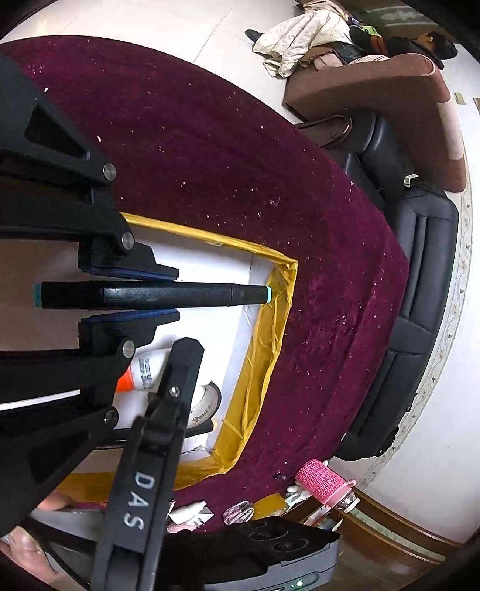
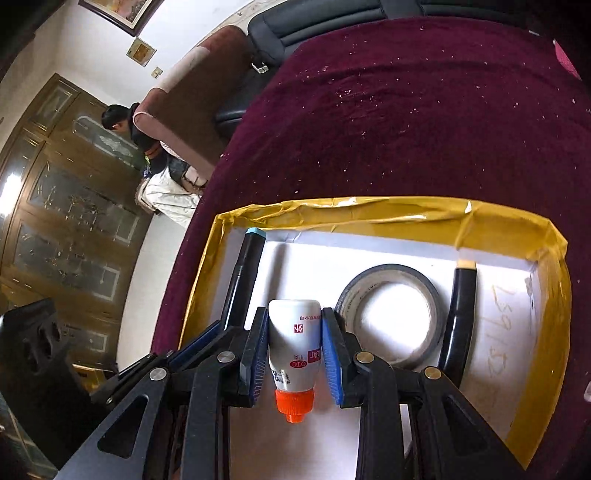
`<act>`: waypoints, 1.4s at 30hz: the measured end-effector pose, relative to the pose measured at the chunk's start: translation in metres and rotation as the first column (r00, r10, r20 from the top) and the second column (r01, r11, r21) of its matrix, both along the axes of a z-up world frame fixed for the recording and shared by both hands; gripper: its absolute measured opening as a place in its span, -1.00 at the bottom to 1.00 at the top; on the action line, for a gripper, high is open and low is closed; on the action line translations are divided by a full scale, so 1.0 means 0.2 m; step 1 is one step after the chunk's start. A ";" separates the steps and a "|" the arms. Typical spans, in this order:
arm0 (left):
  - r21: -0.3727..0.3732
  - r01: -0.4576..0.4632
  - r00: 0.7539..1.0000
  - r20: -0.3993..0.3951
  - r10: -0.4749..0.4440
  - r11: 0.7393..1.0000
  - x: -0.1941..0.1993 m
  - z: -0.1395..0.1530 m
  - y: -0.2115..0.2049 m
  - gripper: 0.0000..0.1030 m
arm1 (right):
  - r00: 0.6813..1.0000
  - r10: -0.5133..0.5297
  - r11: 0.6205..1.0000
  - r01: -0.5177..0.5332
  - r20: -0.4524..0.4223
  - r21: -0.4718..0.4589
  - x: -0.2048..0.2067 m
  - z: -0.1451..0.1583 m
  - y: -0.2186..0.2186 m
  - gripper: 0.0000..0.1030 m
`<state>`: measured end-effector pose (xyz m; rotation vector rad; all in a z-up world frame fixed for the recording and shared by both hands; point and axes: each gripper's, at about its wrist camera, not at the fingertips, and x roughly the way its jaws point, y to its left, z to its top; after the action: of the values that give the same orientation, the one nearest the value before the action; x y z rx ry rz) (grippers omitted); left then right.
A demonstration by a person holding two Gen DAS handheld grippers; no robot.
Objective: Organize objects
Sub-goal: 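Carry the bottle with right gripper while left gripper carries the marker over the tray, then open both grippers to drop the bottle and marker into the tray, then grasp the red snack packet with left gripper while right gripper reaches for a red-capped marker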
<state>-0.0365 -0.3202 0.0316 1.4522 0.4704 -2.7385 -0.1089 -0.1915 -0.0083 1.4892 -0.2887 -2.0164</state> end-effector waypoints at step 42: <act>0.185 0.213 0.929 -0.341 -0.140 0.960 0.87 0.42 0.80 0.69 | 0.877 -0.414 0.908 0.417 -0.242 -0.044 0.25 0.36 1.81 0.60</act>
<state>0.1383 -0.1594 0.1150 1.1231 0.7005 -3.1814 -0.0597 0.1708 0.0646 1.2366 -0.5332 -2.5183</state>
